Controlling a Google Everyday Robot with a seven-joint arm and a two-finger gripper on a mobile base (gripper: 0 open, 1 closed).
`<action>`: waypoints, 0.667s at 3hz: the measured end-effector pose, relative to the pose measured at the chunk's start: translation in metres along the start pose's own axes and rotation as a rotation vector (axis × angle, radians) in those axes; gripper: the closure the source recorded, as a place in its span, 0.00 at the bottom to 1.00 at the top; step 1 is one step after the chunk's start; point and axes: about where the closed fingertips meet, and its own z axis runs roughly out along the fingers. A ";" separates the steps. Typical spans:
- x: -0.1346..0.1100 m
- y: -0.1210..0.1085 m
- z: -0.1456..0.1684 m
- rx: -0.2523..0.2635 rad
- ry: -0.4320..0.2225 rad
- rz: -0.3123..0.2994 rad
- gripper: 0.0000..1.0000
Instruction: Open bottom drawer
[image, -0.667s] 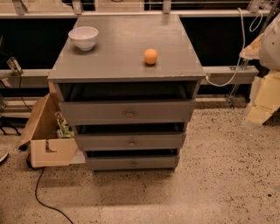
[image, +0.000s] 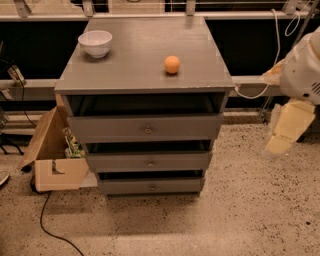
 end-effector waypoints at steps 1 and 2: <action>-0.015 0.020 0.063 -0.062 -0.110 0.010 0.00; -0.015 0.020 0.063 -0.062 -0.110 0.010 0.00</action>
Offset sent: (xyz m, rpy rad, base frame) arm -0.0001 0.0251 -0.0493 0.0962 0.0372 0.0309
